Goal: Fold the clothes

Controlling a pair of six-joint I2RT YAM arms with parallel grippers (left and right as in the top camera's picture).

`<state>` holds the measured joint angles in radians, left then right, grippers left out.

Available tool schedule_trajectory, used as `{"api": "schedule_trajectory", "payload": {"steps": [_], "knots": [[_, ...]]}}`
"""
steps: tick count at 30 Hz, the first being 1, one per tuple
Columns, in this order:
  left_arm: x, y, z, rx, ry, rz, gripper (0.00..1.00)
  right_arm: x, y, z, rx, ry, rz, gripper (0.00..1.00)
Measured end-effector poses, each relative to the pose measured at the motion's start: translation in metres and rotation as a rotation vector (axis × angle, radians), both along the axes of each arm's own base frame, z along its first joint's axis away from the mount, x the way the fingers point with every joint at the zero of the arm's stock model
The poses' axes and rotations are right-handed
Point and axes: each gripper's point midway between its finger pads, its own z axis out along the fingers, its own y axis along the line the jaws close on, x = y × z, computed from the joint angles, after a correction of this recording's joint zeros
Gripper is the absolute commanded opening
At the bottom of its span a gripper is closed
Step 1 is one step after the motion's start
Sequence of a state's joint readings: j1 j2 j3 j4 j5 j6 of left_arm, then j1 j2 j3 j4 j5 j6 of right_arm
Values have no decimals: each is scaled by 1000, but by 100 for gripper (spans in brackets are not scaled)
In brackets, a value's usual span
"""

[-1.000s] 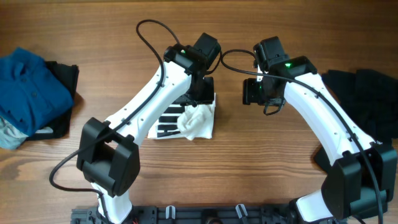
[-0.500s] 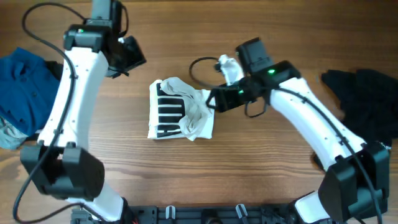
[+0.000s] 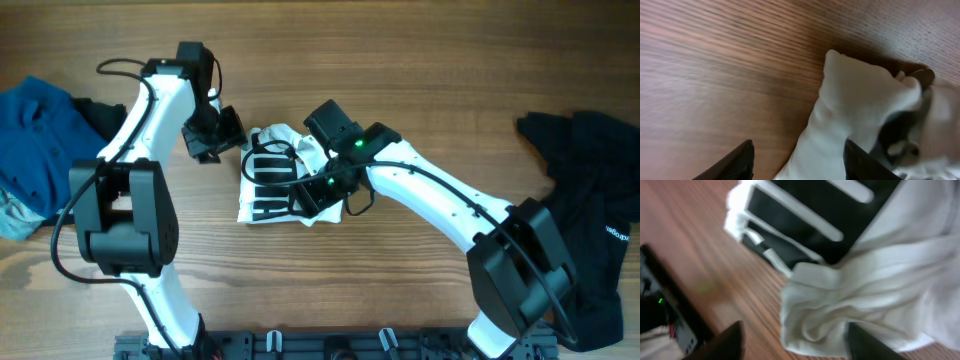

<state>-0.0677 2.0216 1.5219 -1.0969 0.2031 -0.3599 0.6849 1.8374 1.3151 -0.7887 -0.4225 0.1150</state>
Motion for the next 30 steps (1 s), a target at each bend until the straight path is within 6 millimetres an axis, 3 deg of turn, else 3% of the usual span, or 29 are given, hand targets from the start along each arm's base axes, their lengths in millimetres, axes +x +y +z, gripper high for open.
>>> {"api": "schedule_trajectory", "payload": {"steps": [3,6,13,15,18,19,22,25,27,30], "knots": [[-11,-8,-12,-22,30,-13,58,7,-14,-15,-101,3,-83,15],[-22,-18,-21,-30,55,-37,59,9,-49,-33,-300,17,-244,11],[-42,-26,-37,-42,96,-58,57,10,-110,-36,-554,29,-477,12],[-48,-27,-38,-50,107,-57,55,19,-118,-36,-564,9,-536,12],[-57,-28,-38,-59,138,-58,54,26,-116,-36,-545,-9,-545,20],[-59,-28,-38,-60,145,-58,54,31,-113,-34,-528,-23,-539,30],[-63,-28,-38,-65,157,-57,55,68,-66,-3,-296,-163,-383,42],[-62,-29,-38,-65,153,-57,55,84,-35,43,-127,-285,-224,43],[-62,-28,-38,-65,154,-57,55,84,-29,48,-100,-318,-142,43],[-62,-28,-38,-65,153,-57,56,88,-22,38,-93,-328,-95,42]]}}
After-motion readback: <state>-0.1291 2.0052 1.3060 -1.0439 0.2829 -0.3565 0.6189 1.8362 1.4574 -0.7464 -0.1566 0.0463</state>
